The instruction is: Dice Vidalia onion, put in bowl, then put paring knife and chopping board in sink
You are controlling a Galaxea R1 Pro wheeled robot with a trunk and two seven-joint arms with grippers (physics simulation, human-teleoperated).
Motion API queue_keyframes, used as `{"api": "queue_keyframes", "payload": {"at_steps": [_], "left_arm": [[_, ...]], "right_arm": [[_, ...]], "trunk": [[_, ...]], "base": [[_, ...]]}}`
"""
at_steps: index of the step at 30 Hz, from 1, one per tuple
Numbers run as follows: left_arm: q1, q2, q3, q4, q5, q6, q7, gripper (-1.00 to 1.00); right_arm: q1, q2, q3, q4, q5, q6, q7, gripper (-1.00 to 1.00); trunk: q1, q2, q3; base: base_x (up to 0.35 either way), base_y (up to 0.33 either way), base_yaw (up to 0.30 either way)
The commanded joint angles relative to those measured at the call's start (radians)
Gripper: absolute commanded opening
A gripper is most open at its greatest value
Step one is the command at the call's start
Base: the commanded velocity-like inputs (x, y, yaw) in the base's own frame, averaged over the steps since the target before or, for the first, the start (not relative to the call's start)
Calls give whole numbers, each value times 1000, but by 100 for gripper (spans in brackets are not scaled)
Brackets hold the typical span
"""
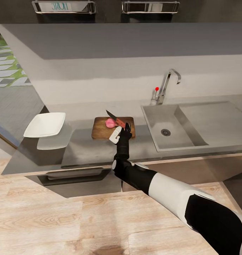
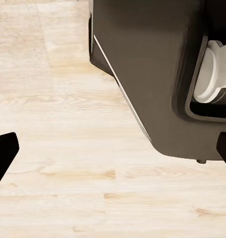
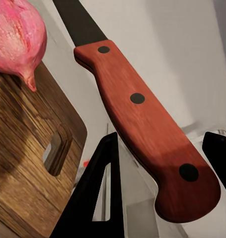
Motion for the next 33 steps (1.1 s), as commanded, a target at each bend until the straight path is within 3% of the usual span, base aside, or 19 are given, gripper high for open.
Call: {"api": "queue_keyframes", "payload": {"at_steps": [1, 33], "left_arm": [[1, 1, -6, -2, 10, -1, -1, 100], [1, 1, -6, -2, 10, -1, -1, 100]], "right_arm": [[-1, 0, 3, 0, 3, 10, -2, -100], [-1, 0, 3, 3, 1, 10, 0, -100]], "trunk": [[1, -2, -1], [1, -2, -1]], "base": [[17, -1, 0], [1, 0, 0]]}}
